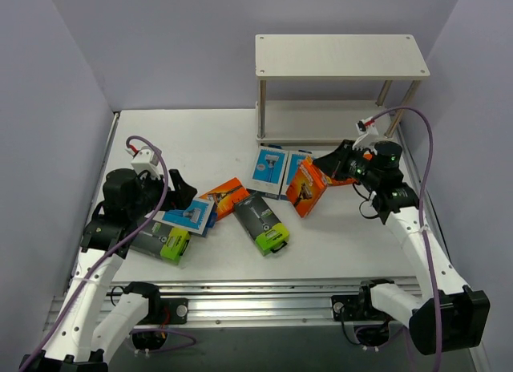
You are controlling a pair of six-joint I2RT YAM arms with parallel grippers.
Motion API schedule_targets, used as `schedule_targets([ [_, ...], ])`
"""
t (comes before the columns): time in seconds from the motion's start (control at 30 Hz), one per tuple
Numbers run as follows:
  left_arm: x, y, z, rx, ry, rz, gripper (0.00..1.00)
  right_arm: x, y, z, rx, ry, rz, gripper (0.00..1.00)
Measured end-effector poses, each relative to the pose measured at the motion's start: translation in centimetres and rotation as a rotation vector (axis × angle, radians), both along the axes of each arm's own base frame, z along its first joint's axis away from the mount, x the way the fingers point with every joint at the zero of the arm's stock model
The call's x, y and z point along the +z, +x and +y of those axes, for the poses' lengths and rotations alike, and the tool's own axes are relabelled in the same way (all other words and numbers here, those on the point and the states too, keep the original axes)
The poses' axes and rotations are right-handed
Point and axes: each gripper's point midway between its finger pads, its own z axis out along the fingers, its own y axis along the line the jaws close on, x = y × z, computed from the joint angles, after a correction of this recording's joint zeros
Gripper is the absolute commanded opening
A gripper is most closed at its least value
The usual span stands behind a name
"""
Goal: Place and organize the shaving razors onto the shelf
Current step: Grab a shaving razor with the right arm
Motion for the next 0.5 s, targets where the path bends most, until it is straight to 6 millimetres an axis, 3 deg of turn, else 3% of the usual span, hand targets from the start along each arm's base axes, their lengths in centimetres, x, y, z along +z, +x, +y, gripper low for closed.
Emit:
schedule_targets([
  [0.2, 0.0, 0.0, -0.1, -0.006, -0.003, 0.001, 0.97, 1.6, -0.3, 2.5, 0.057, 0.004, -0.034, 0.0],
  [0.5, 0.0, -0.1, -0.3, -0.015, -0.007, 0.004, 0.97, -0.7, -0.8, 9.0, 0.146, 0.007, 0.04, 0.0],
])
